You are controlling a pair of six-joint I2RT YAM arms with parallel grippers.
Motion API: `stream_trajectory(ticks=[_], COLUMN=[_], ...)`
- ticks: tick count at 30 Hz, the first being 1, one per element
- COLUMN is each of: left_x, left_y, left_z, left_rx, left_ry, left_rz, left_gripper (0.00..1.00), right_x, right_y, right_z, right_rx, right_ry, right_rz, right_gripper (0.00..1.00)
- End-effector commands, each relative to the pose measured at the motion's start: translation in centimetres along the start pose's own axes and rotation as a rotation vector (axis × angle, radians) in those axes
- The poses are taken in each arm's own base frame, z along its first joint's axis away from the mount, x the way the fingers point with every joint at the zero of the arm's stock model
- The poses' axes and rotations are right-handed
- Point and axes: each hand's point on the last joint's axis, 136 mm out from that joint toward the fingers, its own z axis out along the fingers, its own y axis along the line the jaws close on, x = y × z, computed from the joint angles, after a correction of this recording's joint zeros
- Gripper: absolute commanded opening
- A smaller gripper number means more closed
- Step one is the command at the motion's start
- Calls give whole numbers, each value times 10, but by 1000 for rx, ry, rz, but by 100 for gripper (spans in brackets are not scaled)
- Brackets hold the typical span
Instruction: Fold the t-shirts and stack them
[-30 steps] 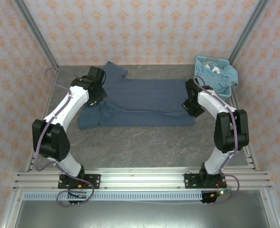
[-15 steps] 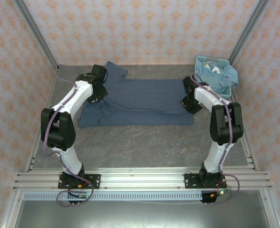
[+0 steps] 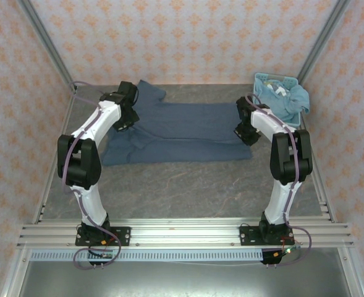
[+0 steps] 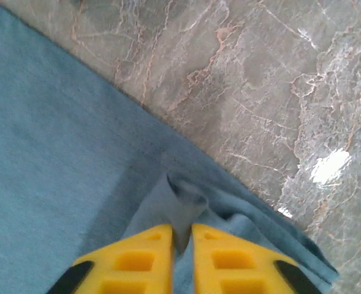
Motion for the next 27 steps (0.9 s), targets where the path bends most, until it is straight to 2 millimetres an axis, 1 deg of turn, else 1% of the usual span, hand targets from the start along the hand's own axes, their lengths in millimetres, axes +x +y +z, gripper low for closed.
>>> stream_trajectory(ticks=[1,2,3,4,6,8,10,12,13,15,17,19,23,25,27], left_x=[-14,-19,-22,-23,-22,-8,16,44,56,75,87,92,94,95,95], left_y=[-1,0,3,7,23,45,71,96,103,114,121,125,130,132,137], left_z=[3,-2,-7,-12,-26,-32,-31,-23,-18,-8,4,14,35,46,56], left_rx=[-6,-10,-10,-3,8,1,-25,-26,-14,28,48,67,69,54,26], left_ry=[-4,-12,-15,-13,-5,33,96,177,208,254,293,312,309,311,306], left_rz=[23,27,25,13,-28,-68,-119,-199,-239,-324,-384,-427,-467,-466,-455], left_gripper=[57,67,71,72,73,73,72,70,70,70,71,71,70,68,64], right_x=[-17,-19,-21,-21,-19,-13,-4,11,17,31,39,44,45,44,44], right_y=[4,4,3,1,-7,-18,-31,-43,-48,-55,-59,-55,-56,-58,-60], right_z=[-12,-18,-24,-29,-40,-47,-50,-48,-45,-38,-30,-24,-9,-1,5], right_rx=[-9,-15,-23,-28,-40,-45,-50,-65,-71,-109,-155,-218,-220,-209,-196], right_ry=[-55,-64,-73,-75,-74,-69,-57,-24,-9,19,50,72,110,120,130], right_rz=[-34,-44,-48,-50,-54,-64,-69,-84,-92,-105,-93,-89,-81,-73,-59], right_gripper=[37,43,49,53,59,61,62,63,64,67,68,68,68,68,65])
